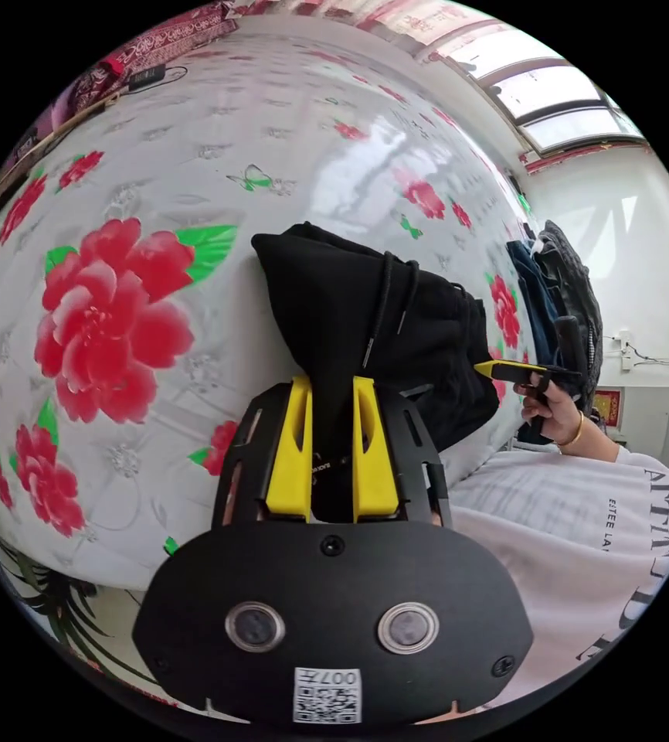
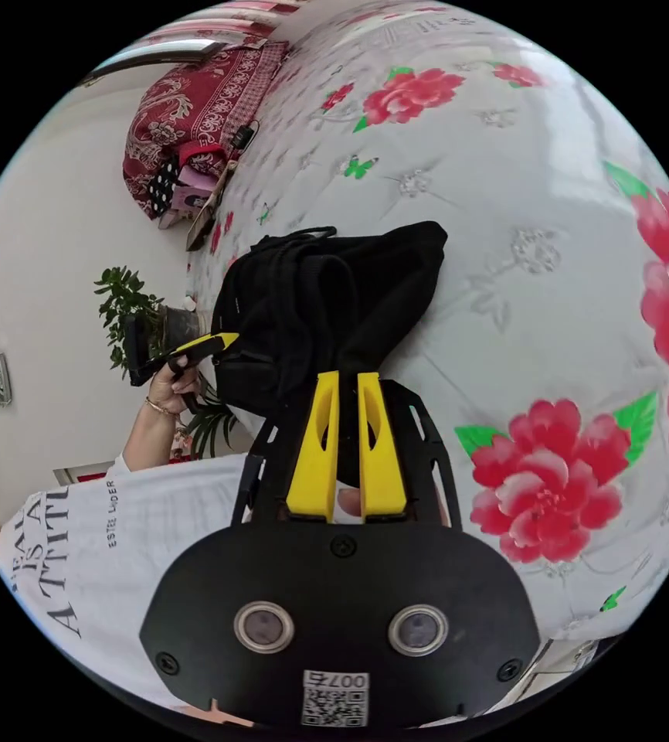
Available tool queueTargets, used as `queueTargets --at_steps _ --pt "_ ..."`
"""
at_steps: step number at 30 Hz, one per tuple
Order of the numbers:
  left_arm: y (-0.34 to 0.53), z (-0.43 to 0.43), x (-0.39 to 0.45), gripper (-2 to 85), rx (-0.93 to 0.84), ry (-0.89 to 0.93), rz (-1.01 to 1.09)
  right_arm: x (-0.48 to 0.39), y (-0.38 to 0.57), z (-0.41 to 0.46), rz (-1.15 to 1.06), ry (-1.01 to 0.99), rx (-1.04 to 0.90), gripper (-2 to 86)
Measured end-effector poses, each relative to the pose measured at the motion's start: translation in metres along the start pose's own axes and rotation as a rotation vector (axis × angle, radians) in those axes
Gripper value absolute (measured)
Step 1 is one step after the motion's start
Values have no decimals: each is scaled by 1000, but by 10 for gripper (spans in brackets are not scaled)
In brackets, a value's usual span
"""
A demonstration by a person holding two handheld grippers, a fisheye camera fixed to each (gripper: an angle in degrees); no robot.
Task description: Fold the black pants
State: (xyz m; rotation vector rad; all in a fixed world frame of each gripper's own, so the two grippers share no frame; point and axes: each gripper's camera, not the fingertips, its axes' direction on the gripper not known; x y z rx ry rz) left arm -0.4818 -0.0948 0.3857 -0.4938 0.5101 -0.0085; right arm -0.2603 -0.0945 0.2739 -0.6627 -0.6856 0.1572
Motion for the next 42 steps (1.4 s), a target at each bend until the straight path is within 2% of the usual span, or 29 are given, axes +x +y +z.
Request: queueTargets --at_steps 5,11,13,16,18,22,25,28,30,34,35,38,42 --pt "-72 -43 -71 80 67 -103 -69 -77 -157 51 -66 -44 -20 33" --pt "-167 -94 -153 84 196 -351 -225 -194 -355 114 -166 -44 12 47" --pt "-183 -105 -168 87 272 -428 -288 -229 -401 123 -219 -32 26 56" --pt "-183 -113 -173 81 347 -504 -396 -271 -430 127 -350 114 19 67" --pt "-153 -110 -152 77 436 -550 -394 -280 -412 124 -452 216 37 68" --pt "-80 -87 -92 81 450 -603 -338 -254 -298 103 -599 388 10 68" --pt "-28 -48 -26 73 330 -545 -216 -212 -185 85 -610 576 -113 67" --pt "-1 -5 50 66 154 -445 4 -183 -70 60 -549 722 -244 69" --pt "14 16 108 59 65 -442 182 -180 -10 48 -533 765 -281 71" --pt "23 31 173 48 26 -360 336 -167 83 67 -433 773 -373 78" --pt "23 35 189 48 10 -341 365 -157 98 77 -358 775 -364 80" --pt "24 39 223 47 -23 -336 436 -155 130 61 -298 709 -89 80" --pt "43 30 253 38 -19 -413 447 -128 143 27 -125 607 11 73"
